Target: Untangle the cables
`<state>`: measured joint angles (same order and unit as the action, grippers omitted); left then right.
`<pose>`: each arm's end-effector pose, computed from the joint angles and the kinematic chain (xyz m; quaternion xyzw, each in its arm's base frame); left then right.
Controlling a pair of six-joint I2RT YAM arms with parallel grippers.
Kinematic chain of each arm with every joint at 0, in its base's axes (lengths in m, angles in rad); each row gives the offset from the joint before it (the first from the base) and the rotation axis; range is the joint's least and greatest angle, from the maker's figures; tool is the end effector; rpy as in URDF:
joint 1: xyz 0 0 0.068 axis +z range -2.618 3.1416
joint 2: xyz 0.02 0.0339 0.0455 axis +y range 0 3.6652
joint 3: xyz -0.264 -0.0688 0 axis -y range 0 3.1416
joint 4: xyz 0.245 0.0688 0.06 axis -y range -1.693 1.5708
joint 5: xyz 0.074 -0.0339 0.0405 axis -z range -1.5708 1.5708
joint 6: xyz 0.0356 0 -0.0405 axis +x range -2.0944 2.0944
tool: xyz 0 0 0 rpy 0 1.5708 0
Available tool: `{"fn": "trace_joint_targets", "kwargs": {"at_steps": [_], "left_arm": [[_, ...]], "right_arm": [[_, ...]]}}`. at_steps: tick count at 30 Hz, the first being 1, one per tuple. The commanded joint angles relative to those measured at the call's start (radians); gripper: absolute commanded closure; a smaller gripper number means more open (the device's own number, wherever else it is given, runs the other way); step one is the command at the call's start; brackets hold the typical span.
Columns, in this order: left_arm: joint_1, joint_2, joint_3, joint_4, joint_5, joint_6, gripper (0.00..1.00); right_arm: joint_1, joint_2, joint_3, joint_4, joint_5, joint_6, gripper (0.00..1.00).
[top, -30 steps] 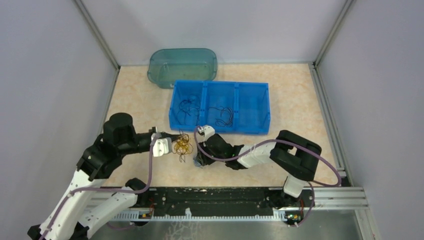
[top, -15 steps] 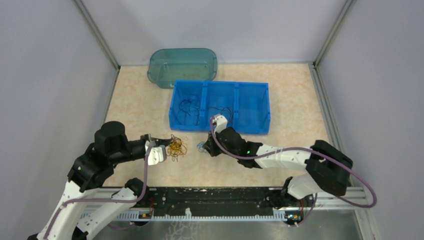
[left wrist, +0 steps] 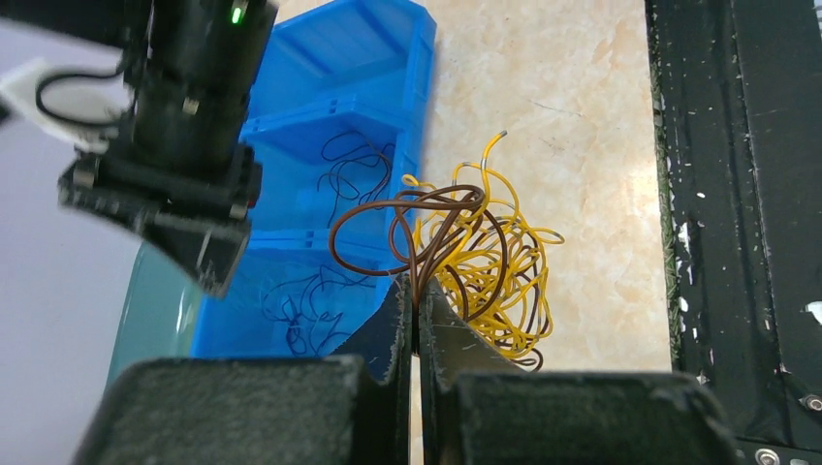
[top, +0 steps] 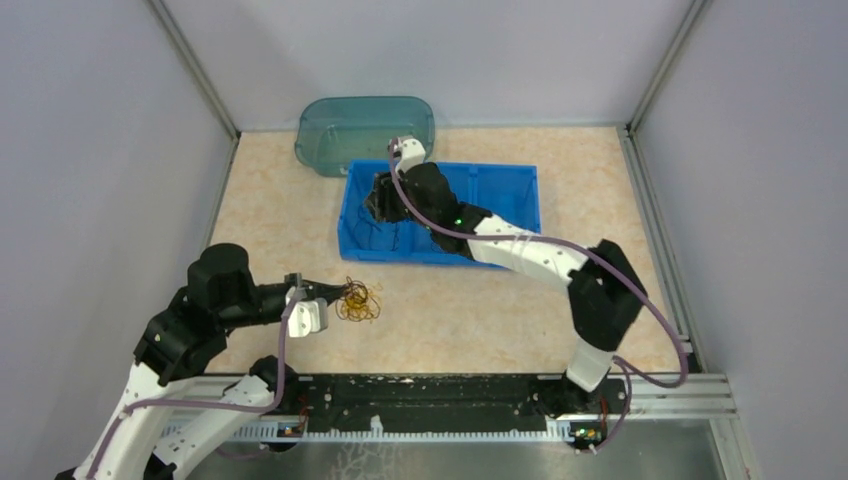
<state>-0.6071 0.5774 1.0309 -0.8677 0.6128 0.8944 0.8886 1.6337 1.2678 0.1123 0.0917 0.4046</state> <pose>0.0599 -0.0665 0.3774 0.6652 0.4713 -0.1754 0.5519 0.2502 0.3028 0.3179 -0.1621 0.7737 0.3394 0.5098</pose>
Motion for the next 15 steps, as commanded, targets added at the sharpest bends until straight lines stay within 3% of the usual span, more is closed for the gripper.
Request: {"fn": "trace_joint_targets", "kwargs": {"at_steps": [1, 2, 6, 15], "left_arm": [[-0.003, 0.000, 0.018, 0.014, 0.061, 0.005, 1.00], [-0.004, 0.002, 0.020, 0.014, 0.067, 0.002, 1.00], [-0.003, 0.001, 0.009, 0.030, 0.088, -0.013, 1.00], [-0.004, 0.008, -0.016, 0.084, 0.115, -0.037, 1.00]], "right_arm": [[-0.038, 0.159, 0.168, -0.118, -0.002, -0.037, 0.41], [-0.040, 0.167, 0.193, -0.130, -0.006, -0.044, 0.32], [-0.040, 0.094, 0.138, -0.088, -0.048, -0.051, 0.15], [-0.040, -0.244, -0.165, 0.055, -0.139, -0.009, 0.13]]}}
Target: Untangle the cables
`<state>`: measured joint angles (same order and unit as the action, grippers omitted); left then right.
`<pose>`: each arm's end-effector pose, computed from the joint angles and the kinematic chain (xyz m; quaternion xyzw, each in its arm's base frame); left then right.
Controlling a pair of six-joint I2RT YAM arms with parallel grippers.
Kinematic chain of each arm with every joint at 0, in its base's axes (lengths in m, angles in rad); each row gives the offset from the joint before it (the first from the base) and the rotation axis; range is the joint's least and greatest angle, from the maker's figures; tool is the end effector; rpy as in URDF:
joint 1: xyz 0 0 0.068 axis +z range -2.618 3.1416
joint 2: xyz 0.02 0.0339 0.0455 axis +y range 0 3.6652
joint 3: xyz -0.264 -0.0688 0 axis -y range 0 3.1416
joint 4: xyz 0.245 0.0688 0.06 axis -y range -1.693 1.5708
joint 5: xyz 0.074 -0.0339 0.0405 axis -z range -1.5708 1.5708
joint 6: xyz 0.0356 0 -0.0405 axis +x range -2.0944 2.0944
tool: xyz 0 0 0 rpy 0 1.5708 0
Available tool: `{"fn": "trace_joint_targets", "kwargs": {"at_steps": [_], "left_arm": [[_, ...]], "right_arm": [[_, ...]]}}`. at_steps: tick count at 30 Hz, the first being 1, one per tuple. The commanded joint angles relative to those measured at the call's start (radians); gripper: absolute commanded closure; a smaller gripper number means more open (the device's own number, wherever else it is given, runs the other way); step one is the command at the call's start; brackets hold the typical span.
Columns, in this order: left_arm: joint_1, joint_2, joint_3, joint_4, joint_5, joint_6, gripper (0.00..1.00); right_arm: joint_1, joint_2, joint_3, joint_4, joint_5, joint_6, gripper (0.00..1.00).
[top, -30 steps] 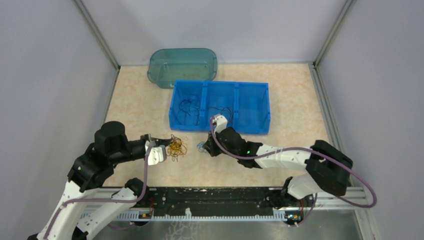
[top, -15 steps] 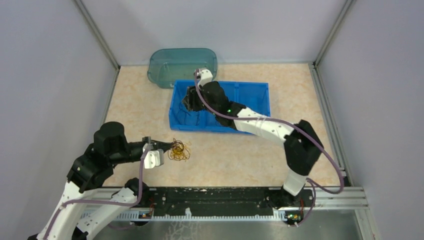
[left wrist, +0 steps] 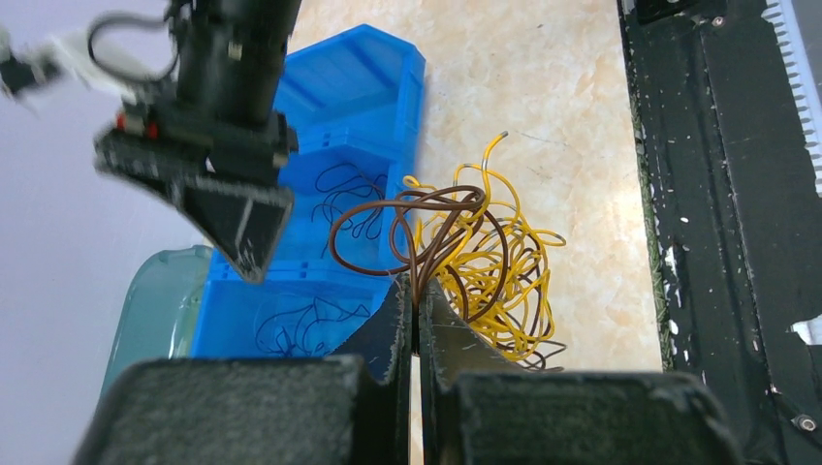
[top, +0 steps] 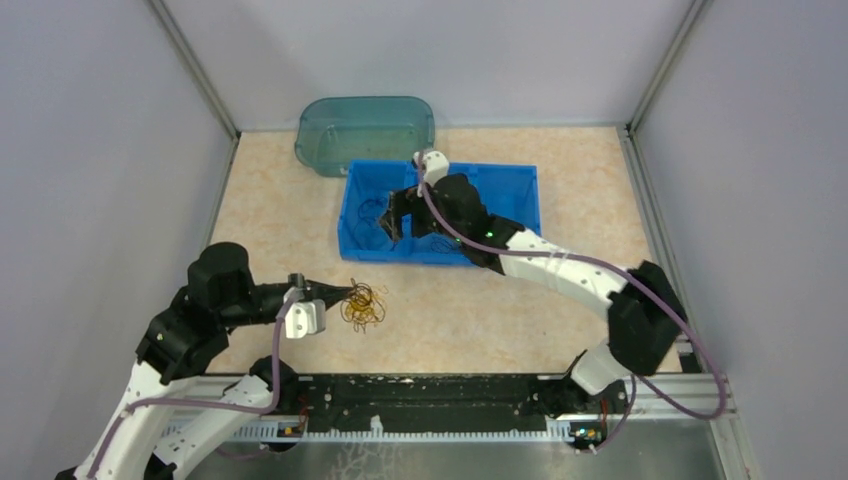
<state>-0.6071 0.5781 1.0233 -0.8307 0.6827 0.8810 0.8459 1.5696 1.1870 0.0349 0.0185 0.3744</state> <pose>0.0597 -0.0688 0.3792 0.6669 0.4484 -0.2032 0.5593 0.2474 0.2783 0.3044 -0.1861 0.7973 0.3228 0.4749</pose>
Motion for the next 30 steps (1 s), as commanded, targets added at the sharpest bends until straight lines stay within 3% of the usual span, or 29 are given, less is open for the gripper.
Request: {"fn": "trace_joint_targets", "kwargs": {"at_steps": [1, 15, 25, 30], "left_arm": [[-0.004, 0.011, -0.010, 0.061, 0.050, -0.031, 1.00], [-0.004, 0.028, -0.082, 0.173, 0.087, -0.093, 1.00], [-0.005, 0.048, -0.082, 0.199, 0.093, -0.104, 1.00], [-0.003, 0.057, -0.055, 0.218, 0.084, -0.121, 1.00]], "right_arm": [[0.003, -0.215, -0.120, 0.148, -0.092, 0.031, 0.15], [0.018, -0.671, -0.573, 0.287, -0.406, 0.186, 0.36], [0.125, -0.602, -0.580, 0.327, -0.400, 0.186, 0.37], [0.169, -0.530, -0.613, 0.329, -0.325, 0.144, 0.25]]}}
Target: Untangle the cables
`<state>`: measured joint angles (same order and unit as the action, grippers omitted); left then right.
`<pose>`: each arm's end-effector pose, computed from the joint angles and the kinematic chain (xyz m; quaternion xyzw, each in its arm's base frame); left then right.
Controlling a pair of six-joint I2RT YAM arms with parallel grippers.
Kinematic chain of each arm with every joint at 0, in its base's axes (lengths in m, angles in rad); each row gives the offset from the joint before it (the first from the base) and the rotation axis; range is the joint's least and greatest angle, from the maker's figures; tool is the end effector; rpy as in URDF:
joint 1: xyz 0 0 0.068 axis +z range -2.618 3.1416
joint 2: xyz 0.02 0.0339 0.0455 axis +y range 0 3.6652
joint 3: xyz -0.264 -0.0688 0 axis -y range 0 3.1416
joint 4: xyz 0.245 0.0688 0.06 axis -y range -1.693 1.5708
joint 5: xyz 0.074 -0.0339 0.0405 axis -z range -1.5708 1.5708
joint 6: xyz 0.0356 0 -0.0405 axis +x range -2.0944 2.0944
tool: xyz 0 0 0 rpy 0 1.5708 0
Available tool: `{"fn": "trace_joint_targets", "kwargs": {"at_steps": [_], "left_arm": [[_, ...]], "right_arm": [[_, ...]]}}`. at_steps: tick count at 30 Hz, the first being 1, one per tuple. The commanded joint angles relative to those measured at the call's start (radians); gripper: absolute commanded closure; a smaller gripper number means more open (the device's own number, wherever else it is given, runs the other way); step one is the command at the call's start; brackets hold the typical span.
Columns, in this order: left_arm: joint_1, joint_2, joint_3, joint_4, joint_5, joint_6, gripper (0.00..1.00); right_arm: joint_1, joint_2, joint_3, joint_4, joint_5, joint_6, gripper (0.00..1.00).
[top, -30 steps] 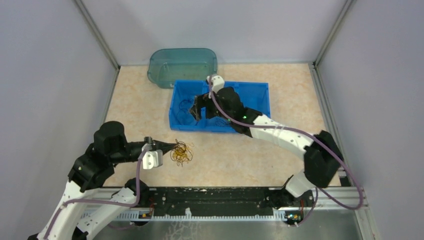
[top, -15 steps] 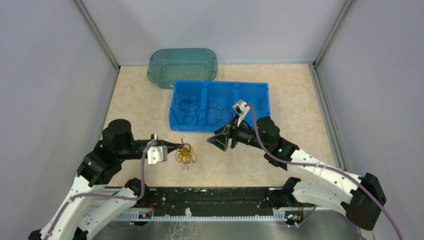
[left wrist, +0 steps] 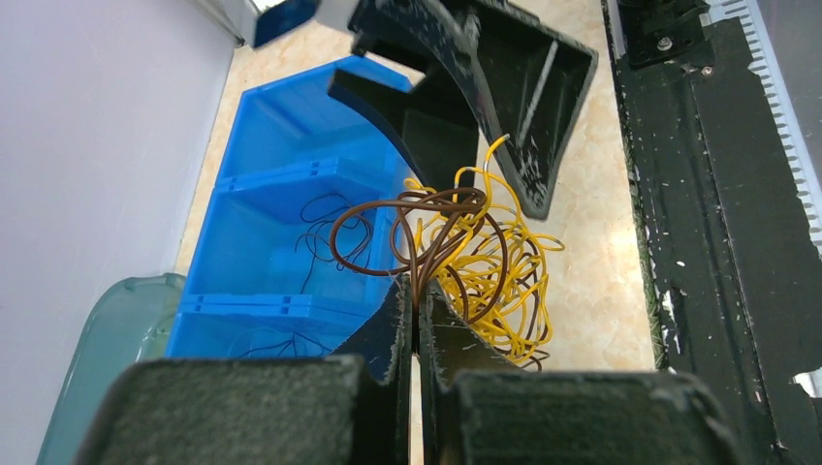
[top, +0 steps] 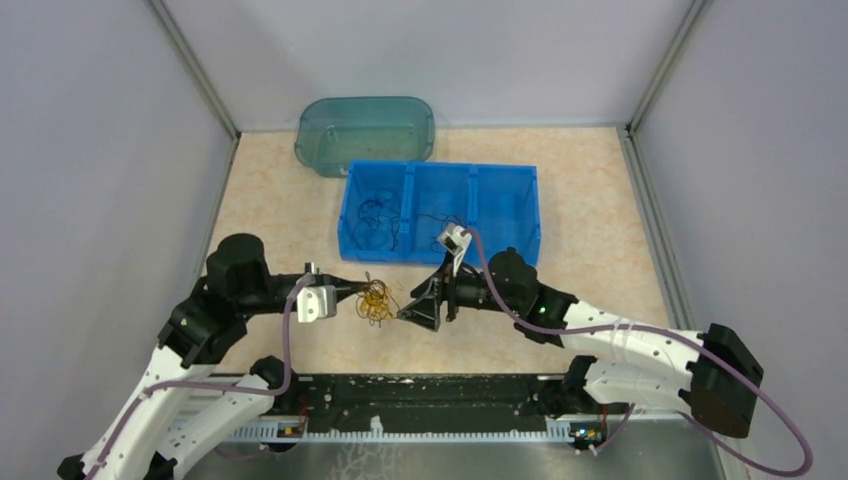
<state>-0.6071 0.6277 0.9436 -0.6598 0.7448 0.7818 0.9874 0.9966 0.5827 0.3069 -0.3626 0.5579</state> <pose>0.0806 -0.0853 0.3679 0.6484 0.4512 -0.2496 0.5601 0.1171 0.2003 0.2801 -0.2737 0.6892 0.5549 0.3771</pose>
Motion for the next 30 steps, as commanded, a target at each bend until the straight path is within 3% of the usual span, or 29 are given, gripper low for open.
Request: {"fn": "trace_joint_targets", "kwargs": {"at_steps": [1, 10, 16, 23, 26, 30], "left_arm": [[-0.003, 0.011, 0.033, 0.052, 0.021, -0.032, 1.00], [-0.003, 0.032, 0.107, 0.074, 0.044, -0.146, 1.00], [-0.004, 0.047, 0.137, 0.120, 0.055, -0.221, 1.00], [-0.003, 0.060, 0.165, 0.128, 0.057, -0.246, 1.00], [-0.004, 0.067, 0.188, 0.132, 0.059, -0.265, 1.00], [-0.004, 0.078, 0.244, 0.109, 0.063, -0.277, 1.00]], "right_arm": [[0.031, 0.051, -0.023, 0.067, 0.083, -0.040, 0.23], [0.063, 0.034, -0.215, 0.404, 0.245, -0.062, 0.19], [0.138, 0.134, -0.146, 0.489, 0.276, -0.158, 0.19], [0.165, 0.283, -0.063, 0.634, 0.323, -0.154, 0.21], [0.169, 0.341, -0.006, 0.612, 0.396, -0.157, 0.32], [0.167, 0.320, -0.006, 0.565, 0.528, -0.200, 0.69]]}}
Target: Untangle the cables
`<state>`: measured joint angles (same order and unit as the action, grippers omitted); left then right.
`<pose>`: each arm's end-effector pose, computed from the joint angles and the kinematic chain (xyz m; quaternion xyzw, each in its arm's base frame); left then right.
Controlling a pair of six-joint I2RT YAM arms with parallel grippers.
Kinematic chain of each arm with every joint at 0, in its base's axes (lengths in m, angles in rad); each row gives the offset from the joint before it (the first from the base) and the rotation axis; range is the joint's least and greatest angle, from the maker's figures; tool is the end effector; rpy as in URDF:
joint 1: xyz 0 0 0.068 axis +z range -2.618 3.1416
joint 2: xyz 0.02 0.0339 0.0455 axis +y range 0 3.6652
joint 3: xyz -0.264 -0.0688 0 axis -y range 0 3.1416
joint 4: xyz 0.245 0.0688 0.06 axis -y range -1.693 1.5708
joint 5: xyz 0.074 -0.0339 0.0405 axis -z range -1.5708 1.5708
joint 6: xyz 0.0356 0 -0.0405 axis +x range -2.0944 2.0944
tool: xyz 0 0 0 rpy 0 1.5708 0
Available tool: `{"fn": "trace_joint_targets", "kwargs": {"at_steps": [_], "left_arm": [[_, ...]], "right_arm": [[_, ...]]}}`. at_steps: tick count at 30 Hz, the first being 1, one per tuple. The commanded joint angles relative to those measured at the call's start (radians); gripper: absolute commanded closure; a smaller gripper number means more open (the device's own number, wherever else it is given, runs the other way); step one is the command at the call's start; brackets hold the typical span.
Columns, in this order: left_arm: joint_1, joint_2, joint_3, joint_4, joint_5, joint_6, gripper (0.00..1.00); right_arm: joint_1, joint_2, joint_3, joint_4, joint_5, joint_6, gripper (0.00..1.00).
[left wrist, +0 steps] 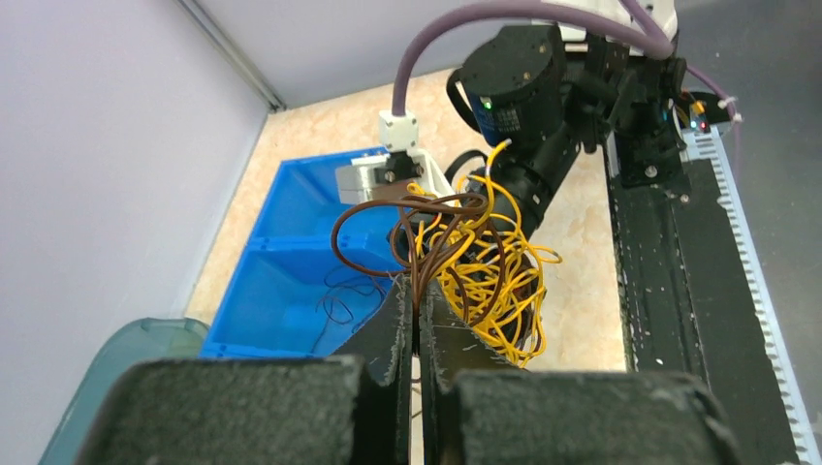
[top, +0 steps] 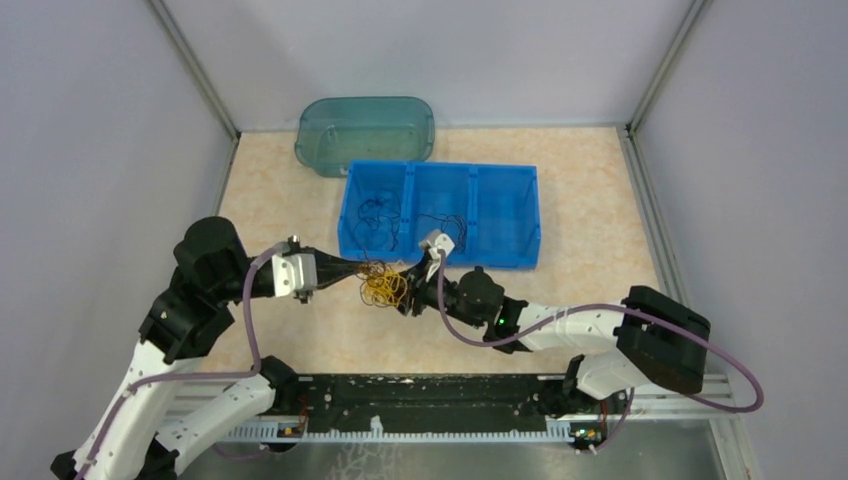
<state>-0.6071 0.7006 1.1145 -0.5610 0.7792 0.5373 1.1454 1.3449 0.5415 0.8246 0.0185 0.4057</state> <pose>0.0815 -0.0871 0.4226 0.5879 0.4545 -0.3085 0.5939 0.1177 0.2582 0.2384 -0.2467 0.6546 0.4956 0.5147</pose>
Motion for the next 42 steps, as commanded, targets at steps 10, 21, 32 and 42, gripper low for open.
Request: {"fn": "trace_joint_targets", "kwargs": {"at_steps": [10, 21, 32, 42], "left_arm": [[-0.004, 0.021, 0.161, -0.135, 0.063, 0.064, 1.00], [-0.004, -0.119, -0.179, -0.391, 0.029, 0.407, 0.24], [-0.003, -0.133, -0.263, -0.004, -0.034, 0.055, 0.01], [-0.003, 0.032, -0.213, 0.323, -0.008, -0.381, 0.00]], "right_arm": [[-0.107, -0.362, -0.093, -0.211, 0.320, -0.095, 1.00], [-0.167, -0.517, 0.138, -0.509, 0.174, -0.263, 1.00], [-0.152, -0.457, 0.254, -0.531, -0.030, -0.209, 1.00], [-0.035, -0.374, 0.293, -0.447, 0.031, -0.229, 1.00]]}}
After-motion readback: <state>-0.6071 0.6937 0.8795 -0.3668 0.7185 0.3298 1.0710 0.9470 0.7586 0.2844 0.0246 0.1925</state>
